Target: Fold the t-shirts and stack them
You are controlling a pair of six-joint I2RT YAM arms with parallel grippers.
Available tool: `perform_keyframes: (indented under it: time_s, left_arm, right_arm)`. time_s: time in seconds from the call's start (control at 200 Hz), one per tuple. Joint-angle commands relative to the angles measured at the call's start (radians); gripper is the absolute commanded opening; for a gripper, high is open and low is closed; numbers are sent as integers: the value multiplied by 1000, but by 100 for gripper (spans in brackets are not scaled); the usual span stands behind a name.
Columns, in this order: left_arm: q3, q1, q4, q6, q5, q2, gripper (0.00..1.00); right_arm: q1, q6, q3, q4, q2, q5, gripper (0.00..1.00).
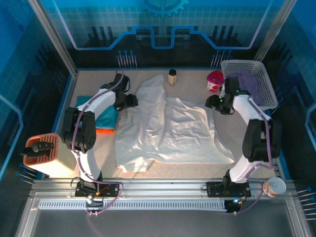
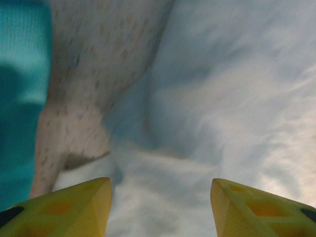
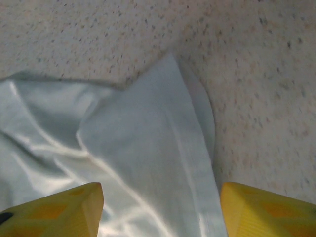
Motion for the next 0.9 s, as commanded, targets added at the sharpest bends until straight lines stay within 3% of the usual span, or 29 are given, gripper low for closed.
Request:
perform_keyframes:
  time_s: [0.0,0.055,0.09,0.295,0.38,0.495,0.71,0.806,0.896]
  left_arm:
    - [-81,-5,1,-29,-31,-79,55]
    - [-106,-5,-20,-37,-40,-85,54]
    - [-119,-5,-31,-38,-42,-86,52]
    - [-219,-7,-9,-42,-46,-102,50]
    - [-258,-9,8,-49,-39,-117,49]
    - [-290,-12,19,-54,-35,-129,49]
    - [-318,-12,7,-50,-52,-150,48]
    - [-330,-12,5,-47,-59,-155,47]
    - [-340,-12,5,-45,-58,-160,47]
  right_arm:
    - [19,-2,83,-17,90,64,54]
    - [20,6,119,-18,139,71,42]
    - [20,9,151,-33,174,81,40]
    - [39,8,272,-79,285,147,41]
    - [40,2,286,-72,307,117,43]
    - [42,0,308,-77,334,81,22]
    - [42,4,297,-69,328,69,19]
    - [42,3,297,-71,322,76,2]
    - [43,6,300,-69,312,81,0]
